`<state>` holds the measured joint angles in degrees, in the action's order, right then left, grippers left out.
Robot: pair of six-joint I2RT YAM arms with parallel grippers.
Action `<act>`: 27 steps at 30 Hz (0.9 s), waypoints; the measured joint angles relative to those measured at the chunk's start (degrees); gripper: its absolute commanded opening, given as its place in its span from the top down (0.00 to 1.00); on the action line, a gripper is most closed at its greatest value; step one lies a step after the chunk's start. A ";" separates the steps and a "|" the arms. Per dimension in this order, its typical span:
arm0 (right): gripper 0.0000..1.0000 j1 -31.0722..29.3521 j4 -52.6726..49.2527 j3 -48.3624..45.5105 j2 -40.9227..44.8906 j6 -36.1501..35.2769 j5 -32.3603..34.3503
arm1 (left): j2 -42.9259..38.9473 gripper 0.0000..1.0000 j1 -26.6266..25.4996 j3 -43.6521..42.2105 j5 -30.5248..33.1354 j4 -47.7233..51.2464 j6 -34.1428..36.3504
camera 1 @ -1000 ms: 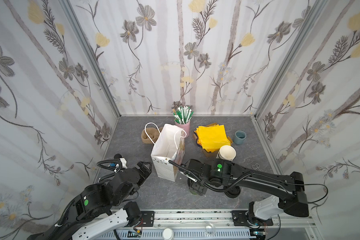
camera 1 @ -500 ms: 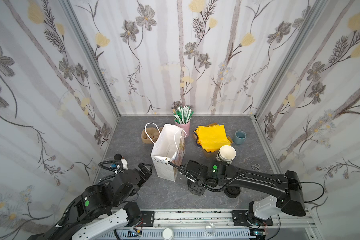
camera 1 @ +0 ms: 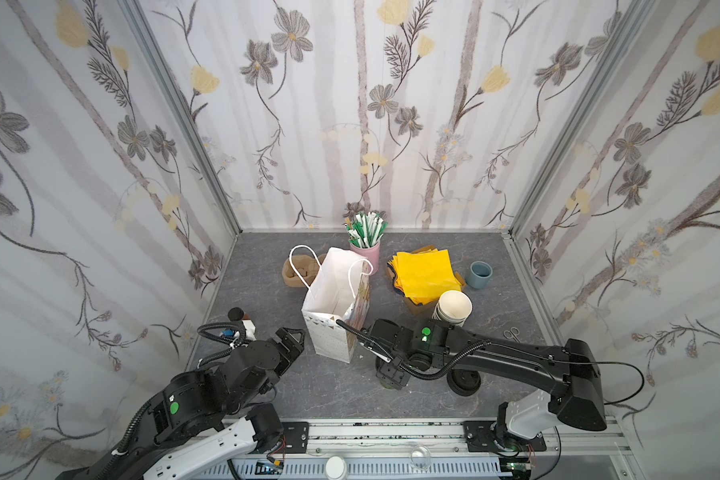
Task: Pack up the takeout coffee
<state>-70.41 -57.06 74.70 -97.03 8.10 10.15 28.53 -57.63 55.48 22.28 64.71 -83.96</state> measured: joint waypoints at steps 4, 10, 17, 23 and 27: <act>0.22 0.00 0.04 -0.26 -0.02 -0.02 -0.81 | 0.00 0.01 0.00 0.00 0.02 0.00 0.00; 0.22 0.11 0.26 -0.81 -0.35 -0.02 -1.29 | 0.22 0.01 0.00 0.00 0.02 -0.04 0.00; 0.22 0.15 0.87 -1.22 -0.52 0.02 -1.11 | 0.44 0.01 0.00 0.00 0.04 -0.09 0.00; 0.23 0.20 1.11 -1.27 -0.52 0.42 -0.52 | 0.76 0.01 0.00 0.00 0.02 -0.28 0.00; 0.25 0.20 1.38 -1.44 -0.50 0.85 0.33 | 0.94 0.01 0.00 0.00 0.04 -0.63 0.00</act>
<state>-70.22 -55.68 73.25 -97.54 8.95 10.48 29.47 -57.63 55.48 22.33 64.07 -83.96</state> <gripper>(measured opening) 0.758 0.994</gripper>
